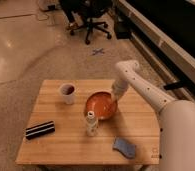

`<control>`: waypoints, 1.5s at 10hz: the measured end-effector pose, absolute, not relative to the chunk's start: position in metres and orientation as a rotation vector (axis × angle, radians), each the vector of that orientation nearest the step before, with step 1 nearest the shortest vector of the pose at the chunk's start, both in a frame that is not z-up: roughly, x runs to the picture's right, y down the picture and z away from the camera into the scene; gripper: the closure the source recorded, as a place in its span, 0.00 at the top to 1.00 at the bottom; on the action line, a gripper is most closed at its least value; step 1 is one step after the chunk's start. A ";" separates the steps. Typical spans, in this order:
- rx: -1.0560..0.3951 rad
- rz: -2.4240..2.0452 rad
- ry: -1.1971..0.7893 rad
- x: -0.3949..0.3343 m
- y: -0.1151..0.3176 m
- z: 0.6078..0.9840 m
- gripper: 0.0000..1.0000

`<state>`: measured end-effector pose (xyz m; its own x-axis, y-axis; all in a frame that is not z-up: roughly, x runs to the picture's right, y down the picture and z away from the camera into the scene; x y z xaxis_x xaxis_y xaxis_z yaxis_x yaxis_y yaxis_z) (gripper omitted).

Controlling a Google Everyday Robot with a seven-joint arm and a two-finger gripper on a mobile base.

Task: Drag the ceramic bowl in a circle

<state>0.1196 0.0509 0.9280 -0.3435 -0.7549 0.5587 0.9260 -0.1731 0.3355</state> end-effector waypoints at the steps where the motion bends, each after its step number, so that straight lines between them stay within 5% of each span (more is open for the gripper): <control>1: -0.318 -1.771 -0.742 0.121 0.045 0.936 0.00; 5: -0.371 -1.681 -0.648 0.153 0.017 0.965 0.01; 13: -0.432 -1.619 -0.654 0.215 0.019 0.956 0.75; 15: -0.435 -1.615 -0.691 0.216 0.026 0.950 0.80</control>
